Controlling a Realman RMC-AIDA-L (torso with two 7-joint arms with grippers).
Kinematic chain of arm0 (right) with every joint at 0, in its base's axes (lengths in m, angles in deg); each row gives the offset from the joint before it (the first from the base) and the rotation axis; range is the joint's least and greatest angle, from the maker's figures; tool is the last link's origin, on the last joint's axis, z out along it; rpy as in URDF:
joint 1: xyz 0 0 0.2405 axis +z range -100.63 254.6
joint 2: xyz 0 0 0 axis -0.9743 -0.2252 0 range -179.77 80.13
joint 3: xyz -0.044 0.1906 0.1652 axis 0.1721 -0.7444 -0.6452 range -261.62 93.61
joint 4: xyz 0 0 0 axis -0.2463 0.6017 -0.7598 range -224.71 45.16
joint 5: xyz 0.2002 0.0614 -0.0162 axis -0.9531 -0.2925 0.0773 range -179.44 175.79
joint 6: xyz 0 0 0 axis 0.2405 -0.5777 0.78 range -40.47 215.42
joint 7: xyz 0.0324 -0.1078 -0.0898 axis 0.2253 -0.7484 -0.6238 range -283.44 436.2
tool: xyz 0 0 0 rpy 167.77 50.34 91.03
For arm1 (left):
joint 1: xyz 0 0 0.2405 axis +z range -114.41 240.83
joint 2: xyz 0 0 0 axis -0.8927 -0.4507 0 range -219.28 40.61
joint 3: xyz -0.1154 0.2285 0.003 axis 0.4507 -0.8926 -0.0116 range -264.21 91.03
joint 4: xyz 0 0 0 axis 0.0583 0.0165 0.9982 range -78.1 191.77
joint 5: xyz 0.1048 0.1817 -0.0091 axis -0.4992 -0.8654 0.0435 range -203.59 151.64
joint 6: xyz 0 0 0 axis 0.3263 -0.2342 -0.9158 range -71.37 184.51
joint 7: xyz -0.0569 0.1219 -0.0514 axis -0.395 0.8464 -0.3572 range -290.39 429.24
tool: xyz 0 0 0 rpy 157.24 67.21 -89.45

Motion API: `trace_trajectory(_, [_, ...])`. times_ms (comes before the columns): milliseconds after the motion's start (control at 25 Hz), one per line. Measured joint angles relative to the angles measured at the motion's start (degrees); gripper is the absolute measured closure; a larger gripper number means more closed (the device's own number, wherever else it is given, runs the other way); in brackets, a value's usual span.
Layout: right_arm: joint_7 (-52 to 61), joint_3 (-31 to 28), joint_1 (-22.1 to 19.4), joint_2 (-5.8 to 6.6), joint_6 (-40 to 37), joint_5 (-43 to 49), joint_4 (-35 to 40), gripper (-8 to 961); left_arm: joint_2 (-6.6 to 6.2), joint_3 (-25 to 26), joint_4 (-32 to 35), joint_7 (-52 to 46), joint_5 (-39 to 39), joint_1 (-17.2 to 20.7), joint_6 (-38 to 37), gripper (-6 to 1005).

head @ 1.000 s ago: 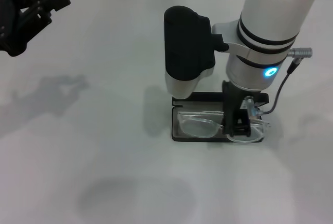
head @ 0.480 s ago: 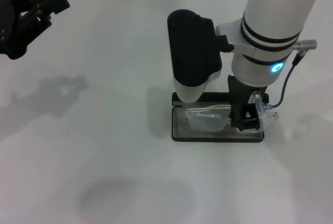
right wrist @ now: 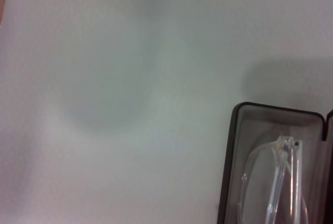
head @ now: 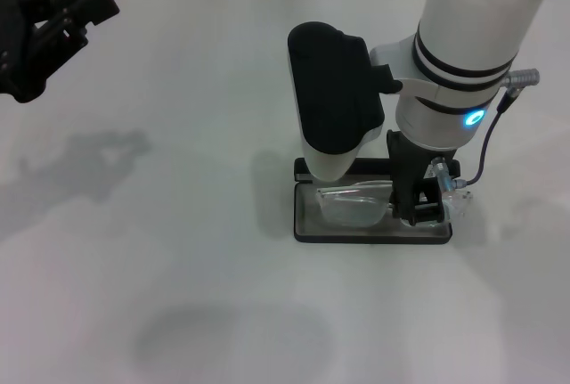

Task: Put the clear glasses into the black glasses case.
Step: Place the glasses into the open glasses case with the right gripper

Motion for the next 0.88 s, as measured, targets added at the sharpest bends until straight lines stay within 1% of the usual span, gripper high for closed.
trace_trajectory(120, [-0.88,0.00,-0.34,0.00,0.29,0.02,-0.21,888,-0.02,0.00,-0.46,0.09,0.02,-0.05,0.04,816])
trace_trajectory(360, [-1.87,-0.36,-1.00,0.00,0.61,0.03,-0.28,887,-0.57,0.00,-2.98,1.13,0.39,-0.57,0.05,815])
trace_trajectory(880, [-3.25,-0.46,-1.35,0.01,1.63,0.03,-0.47,887,-0.62,0.00,-3.06,1.23,0.38,-0.62,-0.08,815])
